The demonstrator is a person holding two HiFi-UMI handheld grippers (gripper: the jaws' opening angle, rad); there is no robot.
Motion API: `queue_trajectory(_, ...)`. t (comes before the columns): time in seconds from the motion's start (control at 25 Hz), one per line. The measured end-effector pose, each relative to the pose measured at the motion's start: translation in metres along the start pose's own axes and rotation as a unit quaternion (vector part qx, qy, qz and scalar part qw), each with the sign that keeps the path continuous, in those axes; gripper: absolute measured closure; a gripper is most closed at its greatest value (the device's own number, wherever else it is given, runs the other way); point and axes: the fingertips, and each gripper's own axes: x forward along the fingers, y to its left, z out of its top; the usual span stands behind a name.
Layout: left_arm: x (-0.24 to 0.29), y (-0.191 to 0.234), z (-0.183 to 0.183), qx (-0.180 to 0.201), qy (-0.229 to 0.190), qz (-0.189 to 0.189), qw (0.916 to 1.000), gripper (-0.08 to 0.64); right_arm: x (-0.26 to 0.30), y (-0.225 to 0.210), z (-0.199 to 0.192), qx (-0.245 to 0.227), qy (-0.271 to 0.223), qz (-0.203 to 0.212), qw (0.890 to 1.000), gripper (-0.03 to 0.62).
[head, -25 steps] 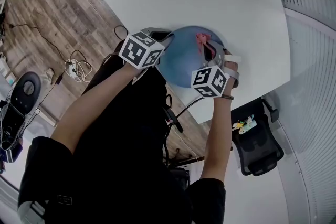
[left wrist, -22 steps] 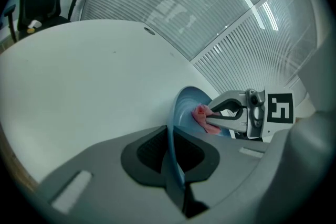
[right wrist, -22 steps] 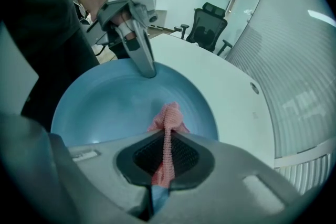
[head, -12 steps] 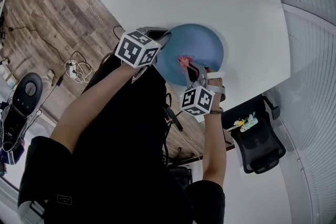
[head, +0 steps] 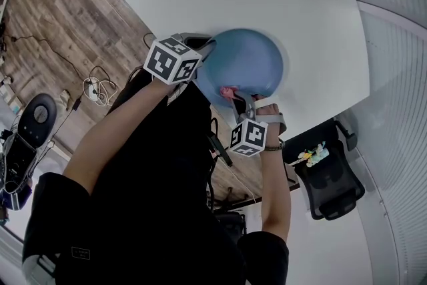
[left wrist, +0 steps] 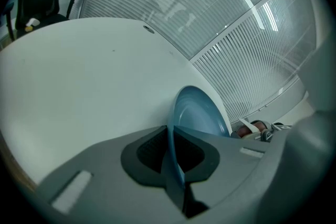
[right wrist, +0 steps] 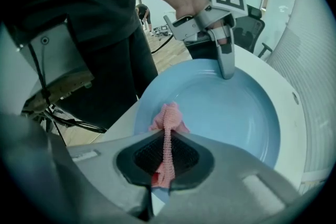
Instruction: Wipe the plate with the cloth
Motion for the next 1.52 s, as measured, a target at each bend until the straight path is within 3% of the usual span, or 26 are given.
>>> queue_trajectory(0.16,0.001,-0.001,-0.001,0.014,0.011,-0.004,0.9998,0.545,-0.003,-0.005,-0.007,-0.009,0.000,0.011,1.000,0.578)
queue_trajectory(0.36,0.000,-0.002,0.000,0.036,0.020,-0.005,0.9992,0.542,-0.007,-0.031,-0.017,-0.011,-0.002,-0.005,1.000,0.577)
queue_trajectory(0.72,0.002,-0.002,0.000,0.038,0.020,-0.004,0.9991,0.541,-0.004,-0.111,-0.003,-0.039,-0.010,-0.055,0.998,0.577)
queue_trajectory(1.0,0.001,-0.003,0.000,0.032,0.017,-0.005,0.9993,0.541,-0.004,-0.160,0.003,-0.016,-0.012,-0.098,0.995,0.580)
queue_trajectory(1.52,0.000,0.000,0.000,0.027,0.006,0.001,0.9996,0.543,-0.013,-0.165,-0.033,0.002,0.050,-0.175,0.983,0.580)
